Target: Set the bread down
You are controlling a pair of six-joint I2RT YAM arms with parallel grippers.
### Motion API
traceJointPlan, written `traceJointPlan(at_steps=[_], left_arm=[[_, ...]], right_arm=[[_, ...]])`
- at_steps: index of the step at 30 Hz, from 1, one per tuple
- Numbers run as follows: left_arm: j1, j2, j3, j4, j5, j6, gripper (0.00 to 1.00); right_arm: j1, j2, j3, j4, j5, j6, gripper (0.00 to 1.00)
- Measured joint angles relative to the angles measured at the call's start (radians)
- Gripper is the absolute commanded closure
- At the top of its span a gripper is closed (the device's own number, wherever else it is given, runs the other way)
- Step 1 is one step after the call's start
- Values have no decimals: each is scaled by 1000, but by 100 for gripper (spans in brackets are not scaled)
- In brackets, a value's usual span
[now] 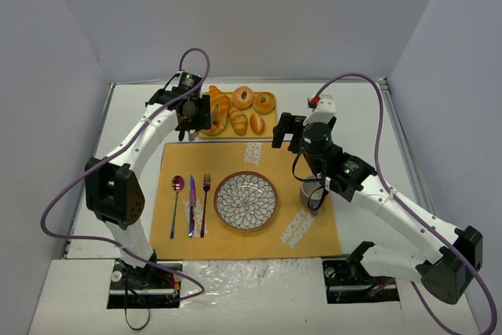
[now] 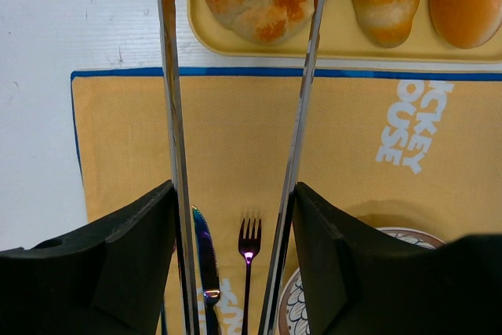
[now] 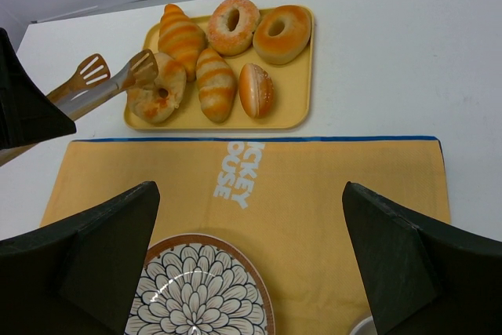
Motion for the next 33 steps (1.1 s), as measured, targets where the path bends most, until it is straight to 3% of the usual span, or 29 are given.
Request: traceJointPlan(at_steps=[24, 33], left_arm=[[-17, -1, -87, 20, -44, -22, 48], [-17, 0, -87, 32, -36, -25, 59]], right_arm=[[0, 10, 0, 0, 1, 7, 0], [0, 20, 0, 0, 1, 7, 0]])
